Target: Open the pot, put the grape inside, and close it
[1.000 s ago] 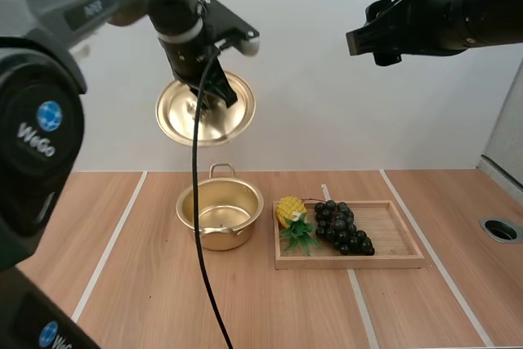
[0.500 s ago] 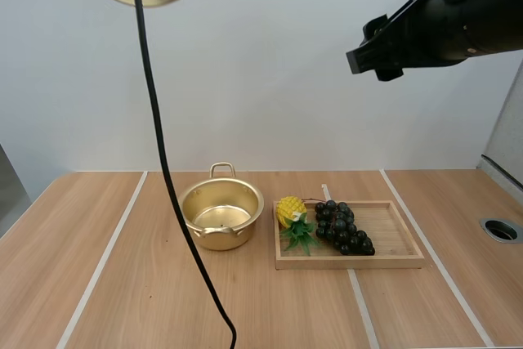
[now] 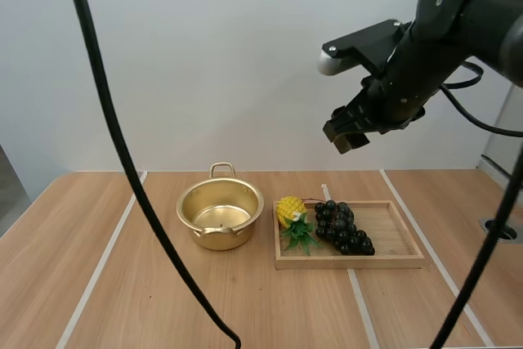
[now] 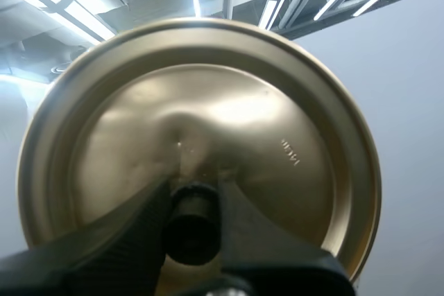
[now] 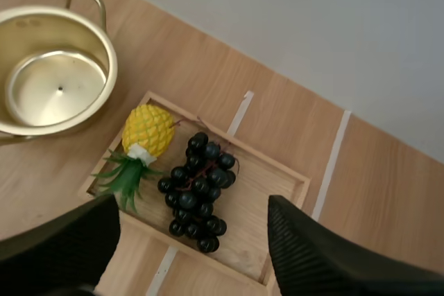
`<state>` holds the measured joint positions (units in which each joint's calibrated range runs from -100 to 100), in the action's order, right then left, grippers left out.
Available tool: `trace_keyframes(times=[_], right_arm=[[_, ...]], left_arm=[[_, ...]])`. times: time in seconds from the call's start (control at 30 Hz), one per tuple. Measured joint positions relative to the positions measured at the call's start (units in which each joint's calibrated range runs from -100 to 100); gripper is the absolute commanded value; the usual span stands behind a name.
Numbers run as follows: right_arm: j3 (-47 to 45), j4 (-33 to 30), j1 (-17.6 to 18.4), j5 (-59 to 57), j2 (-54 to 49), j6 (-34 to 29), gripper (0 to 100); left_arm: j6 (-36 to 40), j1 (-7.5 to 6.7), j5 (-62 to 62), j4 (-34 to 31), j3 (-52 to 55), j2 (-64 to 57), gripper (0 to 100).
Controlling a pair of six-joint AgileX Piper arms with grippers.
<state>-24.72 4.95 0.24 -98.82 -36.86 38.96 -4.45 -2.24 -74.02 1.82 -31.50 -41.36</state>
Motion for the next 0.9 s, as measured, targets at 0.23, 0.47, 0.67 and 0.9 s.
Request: trace_keyframes(times=[0.23,0.47,0.67,0.9], right_arm=[[0.00,-0.25,0.00,-0.75,9.94,2.64,100],[0.00,0.52,0.00,-0.74,18.06,3.74,100],[0.00,1.82,0.00,0.06,23.21,4.56,100],[-0.50,1.84,0.00,3.86,28.31,4.75,100]], left_arm=[[0.08,0.00,0.00,0.13,-3.92,0.00,0],[0.08,0.00,0.56,0.34,-3.92,-0.10,0],[0.08,0.00,0.56,0.34,-3.92,-0.10,0],[-0.68,0.00,0.72,0.34,-3.92,-0.10,0]])
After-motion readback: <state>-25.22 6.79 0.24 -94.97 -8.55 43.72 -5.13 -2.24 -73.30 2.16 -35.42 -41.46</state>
